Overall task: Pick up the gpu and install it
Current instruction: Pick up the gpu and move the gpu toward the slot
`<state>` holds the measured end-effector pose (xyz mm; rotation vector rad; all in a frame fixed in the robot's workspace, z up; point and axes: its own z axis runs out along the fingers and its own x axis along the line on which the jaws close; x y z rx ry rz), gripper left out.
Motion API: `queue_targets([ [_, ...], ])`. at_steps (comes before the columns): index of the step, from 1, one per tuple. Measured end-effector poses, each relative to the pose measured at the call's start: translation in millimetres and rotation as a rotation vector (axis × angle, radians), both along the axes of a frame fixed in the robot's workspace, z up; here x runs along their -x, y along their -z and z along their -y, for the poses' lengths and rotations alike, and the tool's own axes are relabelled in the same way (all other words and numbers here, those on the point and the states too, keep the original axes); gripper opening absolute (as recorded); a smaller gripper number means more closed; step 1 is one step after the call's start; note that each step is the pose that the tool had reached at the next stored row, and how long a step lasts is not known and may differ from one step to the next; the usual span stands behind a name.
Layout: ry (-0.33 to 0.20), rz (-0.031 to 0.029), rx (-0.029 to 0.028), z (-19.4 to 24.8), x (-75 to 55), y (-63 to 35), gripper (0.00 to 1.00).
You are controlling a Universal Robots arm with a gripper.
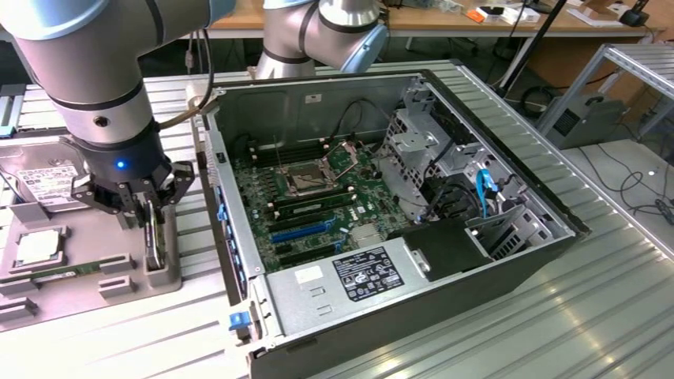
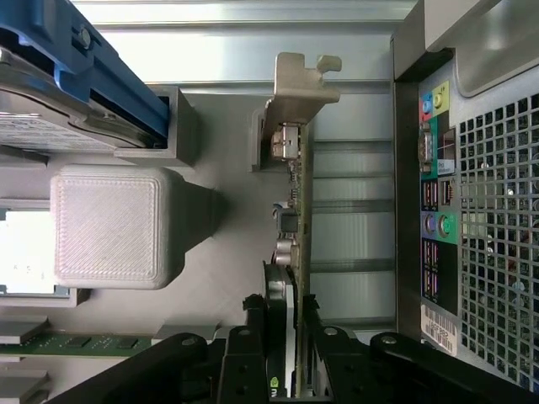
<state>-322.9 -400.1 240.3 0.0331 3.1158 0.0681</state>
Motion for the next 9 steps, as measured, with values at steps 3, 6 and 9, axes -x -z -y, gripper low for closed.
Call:
queue_targets([
  [3, 0.000, 0.0000, 0.0000, 0.0, 0.0, 0.0, 0.27],
  [6, 0.000, 0.0001, 0.0000, 0.0, 0.0, 0.0, 0.27],
  [9, 0.000, 0.0000, 0.0000, 0.0, 0.0, 0.0, 0.27],
])
